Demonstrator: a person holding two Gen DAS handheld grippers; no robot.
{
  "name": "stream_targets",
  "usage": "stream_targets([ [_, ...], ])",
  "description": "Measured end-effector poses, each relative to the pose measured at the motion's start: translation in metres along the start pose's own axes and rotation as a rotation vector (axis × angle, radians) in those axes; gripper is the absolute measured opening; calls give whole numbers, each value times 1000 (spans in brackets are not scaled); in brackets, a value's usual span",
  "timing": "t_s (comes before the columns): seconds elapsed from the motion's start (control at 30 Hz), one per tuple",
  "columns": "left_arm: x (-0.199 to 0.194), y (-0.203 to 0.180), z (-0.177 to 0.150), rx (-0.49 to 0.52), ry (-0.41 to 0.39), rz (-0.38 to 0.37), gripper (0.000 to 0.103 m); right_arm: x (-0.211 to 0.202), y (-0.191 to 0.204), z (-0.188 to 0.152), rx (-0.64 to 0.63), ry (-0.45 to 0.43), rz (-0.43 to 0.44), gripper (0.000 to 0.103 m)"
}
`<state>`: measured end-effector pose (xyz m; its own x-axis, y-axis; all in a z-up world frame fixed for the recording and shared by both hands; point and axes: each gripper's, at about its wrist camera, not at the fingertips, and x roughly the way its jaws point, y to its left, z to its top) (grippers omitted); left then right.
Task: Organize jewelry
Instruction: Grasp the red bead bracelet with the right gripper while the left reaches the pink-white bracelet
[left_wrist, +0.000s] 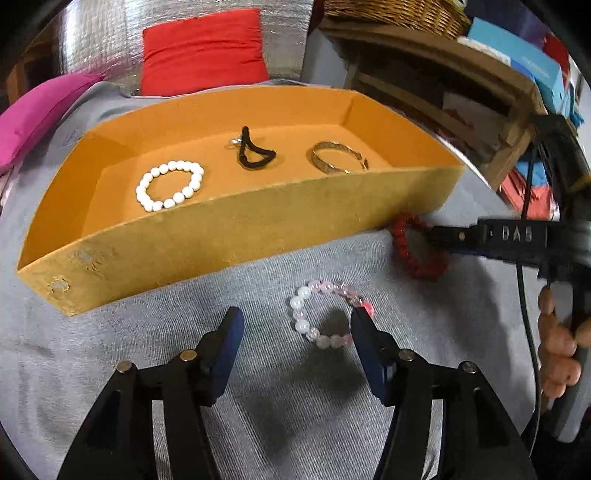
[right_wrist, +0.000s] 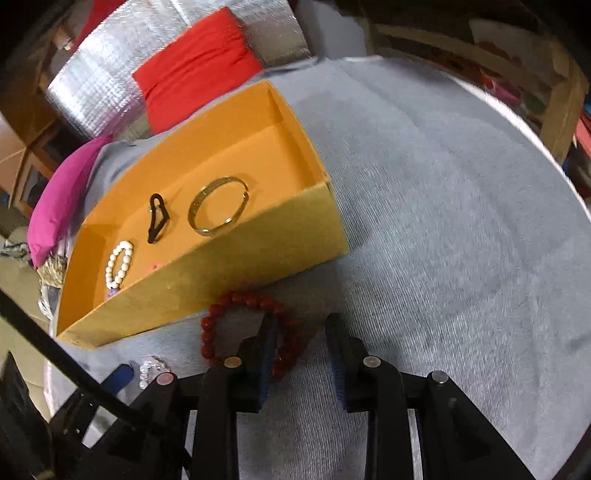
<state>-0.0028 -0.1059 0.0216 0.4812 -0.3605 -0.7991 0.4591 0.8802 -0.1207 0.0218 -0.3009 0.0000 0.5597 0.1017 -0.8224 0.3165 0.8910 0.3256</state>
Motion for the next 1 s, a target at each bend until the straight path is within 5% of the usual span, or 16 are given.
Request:
stream_targets([
  [0.03,0,1,0,2,-2,4,50,0,3,-1,-31,-6,-12,20],
  [0.07,1,2,0,10,-2,13,32,0,5,-3,-51,-7,-24,13],
  [0.17,1,6,-1,21,-2,19,11,-1,12,-7,-111,-14,-34,10],
  [0.53,-21,32,-15,41,16,81,10,-11,37,-29,-236,71,144,10],
  [0.7,-30,58,-26,11,15,160,10,-12,34,-33,-243,112,110,11],
  [0.77,-28,63,-28,5,25,188,10,-14,28,-28,-208,105,94,21],
  [0.83,-28,64,-29,8,29,192,13,-17,24,-26,-186,87,81,31],
  [0.9,-29,66,-30,8,29,206,28,-13,31,-24,-186,91,79,42],
  [1.0,-29,69,-30,6,27,234,42,-5,39,-27,-207,106,57,44],
])
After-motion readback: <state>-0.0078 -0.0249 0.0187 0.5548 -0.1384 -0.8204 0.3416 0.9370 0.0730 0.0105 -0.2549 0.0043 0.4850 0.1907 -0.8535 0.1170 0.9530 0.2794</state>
